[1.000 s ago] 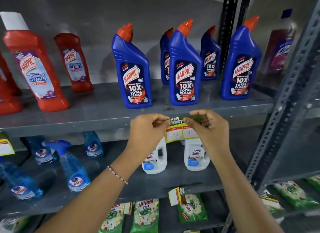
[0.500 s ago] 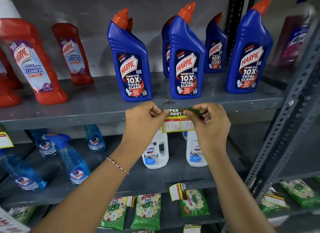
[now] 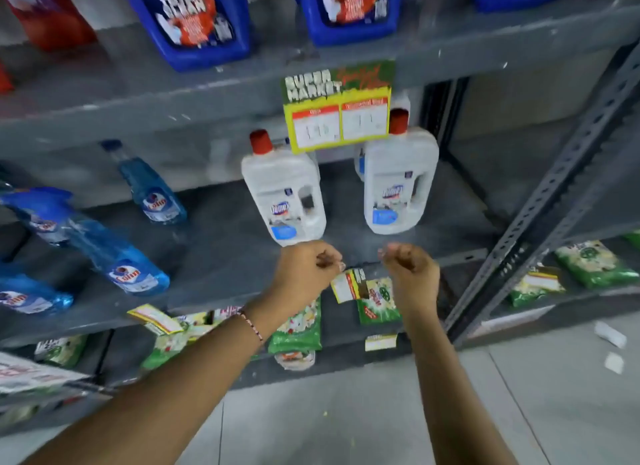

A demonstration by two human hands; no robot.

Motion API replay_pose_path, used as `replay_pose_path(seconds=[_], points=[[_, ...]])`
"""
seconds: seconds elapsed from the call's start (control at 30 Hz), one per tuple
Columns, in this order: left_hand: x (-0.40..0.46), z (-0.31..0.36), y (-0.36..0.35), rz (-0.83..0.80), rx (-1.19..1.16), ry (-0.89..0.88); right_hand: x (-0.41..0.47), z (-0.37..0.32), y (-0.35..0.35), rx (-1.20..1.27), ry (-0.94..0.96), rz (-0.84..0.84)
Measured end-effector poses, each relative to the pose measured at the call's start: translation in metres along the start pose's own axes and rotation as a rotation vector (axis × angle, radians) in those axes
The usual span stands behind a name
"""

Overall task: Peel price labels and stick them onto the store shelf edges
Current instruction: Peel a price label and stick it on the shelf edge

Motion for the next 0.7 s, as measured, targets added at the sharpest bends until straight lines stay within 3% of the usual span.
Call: replay_pose_path(seconds=[0.13, 0.23, 0.37, 0.53, 0.7], points=[[0.014, -0.014, -0.060, -0.085, 0.141, -0.058, 0.000, 0.115, 0.012, -0.102, -0.280, 0.028], [0.024, -0.018, -0.091, -0.128, 0.216, -0.118, -0.002, 0.158, 0.004, -0.156, -0.387, -0.032], [0.030, -0.026, -0.103, -0.098, 0.257, -0.123, -0.004, 0.163, -0.014, 0.037, -0.401, -0.084], [0.031, -0.037, -0.100, -0.022, 0.226, -0.076, -0.013, 0.179, -0.013, 0.375, -0.471, 0.006], [0.012, -0.056, -0.095, 0.108, 0.099, 0.059, -0.013, 0.171, -0.002, 0.438, -0.391, -0.016]])
Point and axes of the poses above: each hand's wrist, its own x-axis towards the middle knuckle, its own y-axis out of the back of the hand, z = x × y, the point moved 10 cm from there along x, towards the middle knuckle, and after that the axes turned 11 degrees about x, right-handed, at the moved point
